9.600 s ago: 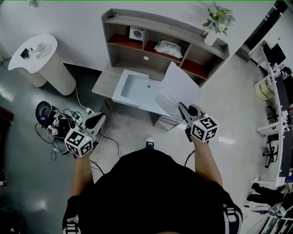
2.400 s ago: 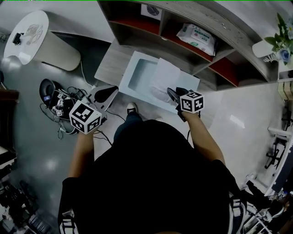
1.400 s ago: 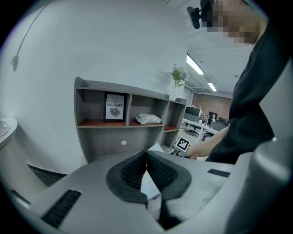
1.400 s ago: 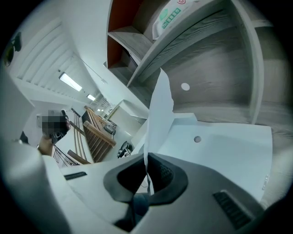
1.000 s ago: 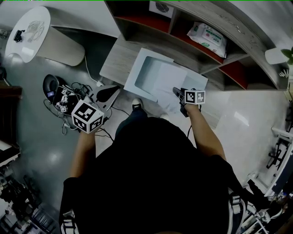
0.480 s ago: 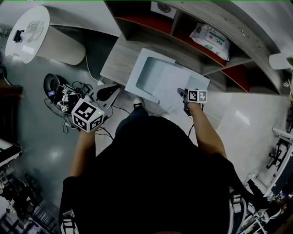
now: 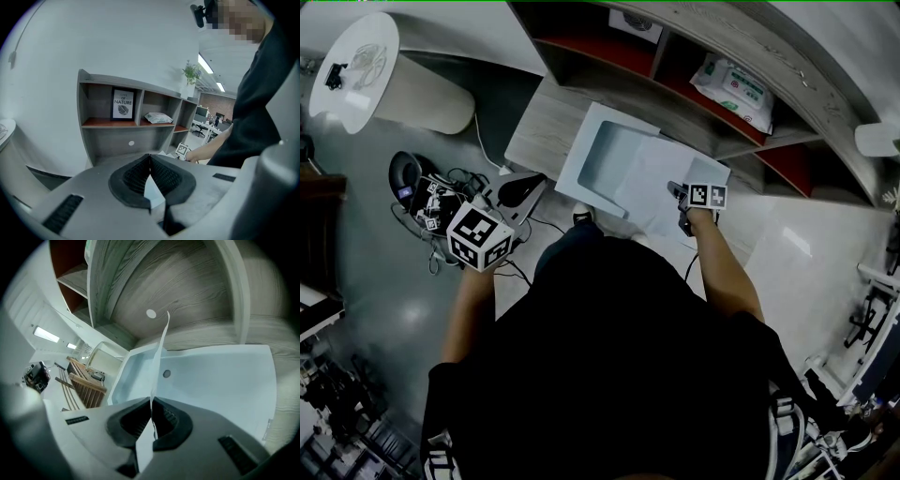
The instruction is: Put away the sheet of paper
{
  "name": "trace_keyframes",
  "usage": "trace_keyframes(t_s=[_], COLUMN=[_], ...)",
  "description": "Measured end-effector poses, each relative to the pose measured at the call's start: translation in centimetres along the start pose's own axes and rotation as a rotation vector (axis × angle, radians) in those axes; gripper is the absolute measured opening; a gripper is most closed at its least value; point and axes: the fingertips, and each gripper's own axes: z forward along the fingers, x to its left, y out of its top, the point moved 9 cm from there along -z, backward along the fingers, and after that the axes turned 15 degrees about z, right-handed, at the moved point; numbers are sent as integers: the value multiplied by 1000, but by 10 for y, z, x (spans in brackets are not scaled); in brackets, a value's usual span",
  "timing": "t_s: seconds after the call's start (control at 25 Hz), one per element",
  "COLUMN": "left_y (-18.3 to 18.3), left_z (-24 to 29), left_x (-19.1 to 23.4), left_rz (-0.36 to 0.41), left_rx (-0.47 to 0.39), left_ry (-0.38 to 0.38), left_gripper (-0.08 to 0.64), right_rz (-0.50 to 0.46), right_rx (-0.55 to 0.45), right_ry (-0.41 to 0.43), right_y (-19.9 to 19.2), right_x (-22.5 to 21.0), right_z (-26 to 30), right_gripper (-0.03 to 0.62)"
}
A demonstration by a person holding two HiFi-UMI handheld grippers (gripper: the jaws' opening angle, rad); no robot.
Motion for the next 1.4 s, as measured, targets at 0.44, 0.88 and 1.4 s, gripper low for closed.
trace_keyframes(t_s=[0.44, 0.88, 1.4], left_y=[3, 2, -8], left_z=[19, 23, 15], left_x=[15, 26, 38], left_rz=[-11, -14, -29], left_rx=[11, 20, 30], left_ry=[-10, -6, 3], left_gripper=[20, 20, 20], right_rz=[34, 47, 66], right_rx=[19, 38, 48], right_ry=[-10, -1, 23], right_y=[15, 24, 25], right_x=[-10, -4, 10], right_z=[14, 29, 49], right_gripper=[14, 14, 14])
